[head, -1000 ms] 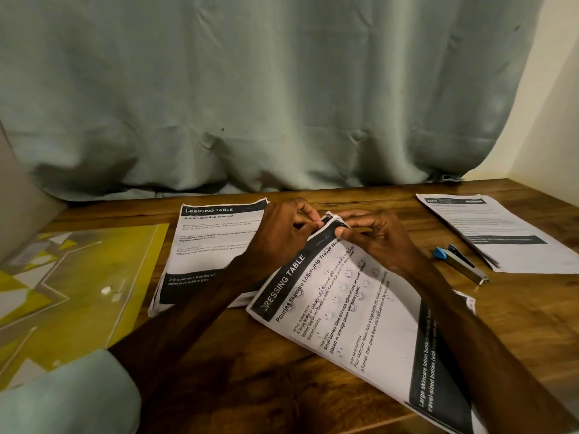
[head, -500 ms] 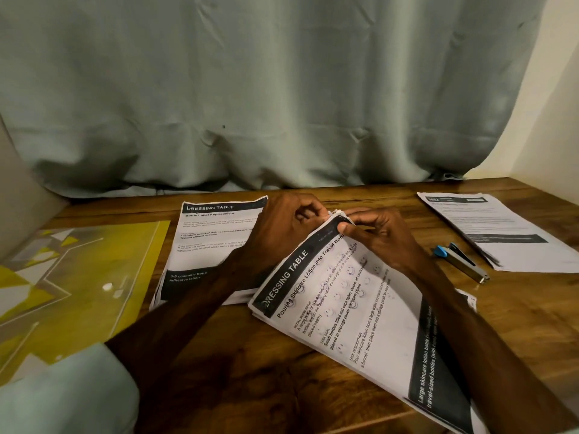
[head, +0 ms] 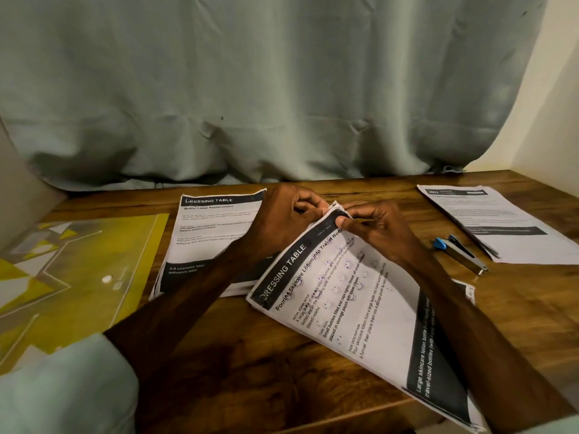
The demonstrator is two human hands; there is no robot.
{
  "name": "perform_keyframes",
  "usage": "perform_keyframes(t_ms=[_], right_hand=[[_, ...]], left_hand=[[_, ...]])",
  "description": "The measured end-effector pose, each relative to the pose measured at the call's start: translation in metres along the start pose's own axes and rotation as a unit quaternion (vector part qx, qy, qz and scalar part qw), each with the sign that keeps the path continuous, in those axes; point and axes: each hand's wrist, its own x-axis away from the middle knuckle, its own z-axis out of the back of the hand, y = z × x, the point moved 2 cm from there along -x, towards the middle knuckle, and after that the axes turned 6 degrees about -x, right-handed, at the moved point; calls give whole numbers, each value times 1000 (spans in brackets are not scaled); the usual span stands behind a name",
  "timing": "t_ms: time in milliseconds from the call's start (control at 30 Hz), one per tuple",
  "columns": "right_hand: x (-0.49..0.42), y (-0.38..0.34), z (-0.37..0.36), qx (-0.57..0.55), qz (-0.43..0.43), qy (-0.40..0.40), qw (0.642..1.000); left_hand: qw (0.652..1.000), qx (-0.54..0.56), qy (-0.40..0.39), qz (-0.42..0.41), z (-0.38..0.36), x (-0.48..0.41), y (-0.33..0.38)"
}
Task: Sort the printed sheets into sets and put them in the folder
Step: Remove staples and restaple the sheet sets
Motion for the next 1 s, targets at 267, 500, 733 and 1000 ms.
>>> perform_keyframes(t_ms=[267, 500, 733, 1000], right_hand=[[0, -2, 0, 0, -5, -1, 1000], [1, -2, 0, -26, -21, -2, 999], [1, -3, -2, 3, -2, -8, 1000], [1, -2, -2, -28, -35, 10, 999]], left_hand=[[999, -11, -1, -31, 0, 1, 4], [999, -14, -24, -24, 2, -1, 6], [999, -6, -37, -3, 4, 1, 9], [999, -36, -10, 11, 5, 2, 10]])
